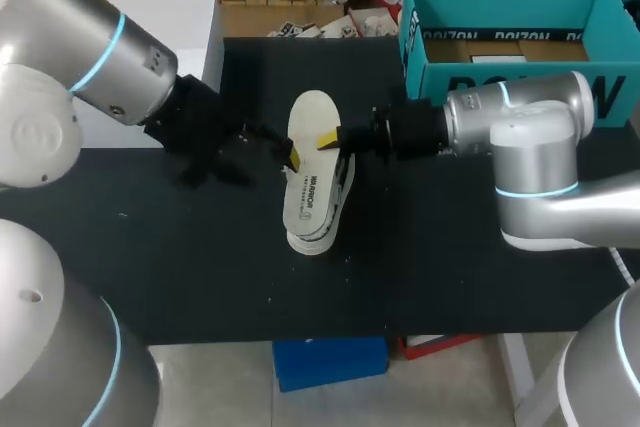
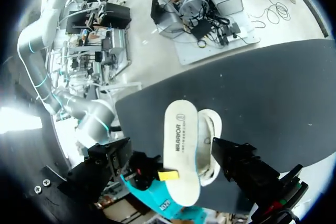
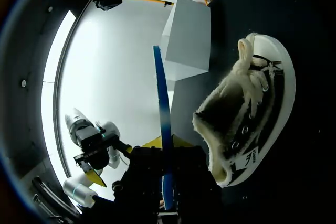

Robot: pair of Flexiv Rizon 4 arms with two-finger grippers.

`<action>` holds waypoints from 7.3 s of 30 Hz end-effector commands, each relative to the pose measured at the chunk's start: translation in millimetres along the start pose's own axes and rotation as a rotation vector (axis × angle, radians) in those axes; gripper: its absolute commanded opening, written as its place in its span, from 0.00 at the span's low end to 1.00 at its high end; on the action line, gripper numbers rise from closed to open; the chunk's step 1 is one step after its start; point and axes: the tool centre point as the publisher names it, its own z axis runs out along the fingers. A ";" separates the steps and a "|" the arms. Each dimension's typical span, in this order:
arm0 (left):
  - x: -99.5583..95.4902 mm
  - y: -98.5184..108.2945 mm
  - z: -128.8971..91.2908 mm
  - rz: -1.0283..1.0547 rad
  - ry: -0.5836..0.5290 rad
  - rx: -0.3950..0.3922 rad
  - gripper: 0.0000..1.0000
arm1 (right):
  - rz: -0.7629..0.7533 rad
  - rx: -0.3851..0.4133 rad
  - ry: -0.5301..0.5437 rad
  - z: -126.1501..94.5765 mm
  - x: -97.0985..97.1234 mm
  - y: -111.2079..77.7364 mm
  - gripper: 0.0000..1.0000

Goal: Take the shoe out of the shoebox, open the shoe tongue, remove and reinsert the insole, then place the shoe into the shoebox

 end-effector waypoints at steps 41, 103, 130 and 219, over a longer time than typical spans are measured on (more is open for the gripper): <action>48.4 60.9 44.2 -0.088 -0.757 -0.197 1.00 | 0.000 -0.003 0.000 0.9 -0.3 -0.5 0.00; 13.3 61.7 63.3 -0.094 -0.717 -0.064 0.00 | 0.008 -0.091 -0.186 -26.5 21.4 -9.6 1.00; 14.3 -71.0 28.7 -0.298 -0.435 0.231 0.00 | 0.125 -0.409 -0.463 -107.3 23.5 -106.5 1.00; 64.3 33.2 134.9 -0.392 -0.216 0.468 0.00 | 0.111 -0.418 -0.479 -117.7 32.5 -119.7 1.00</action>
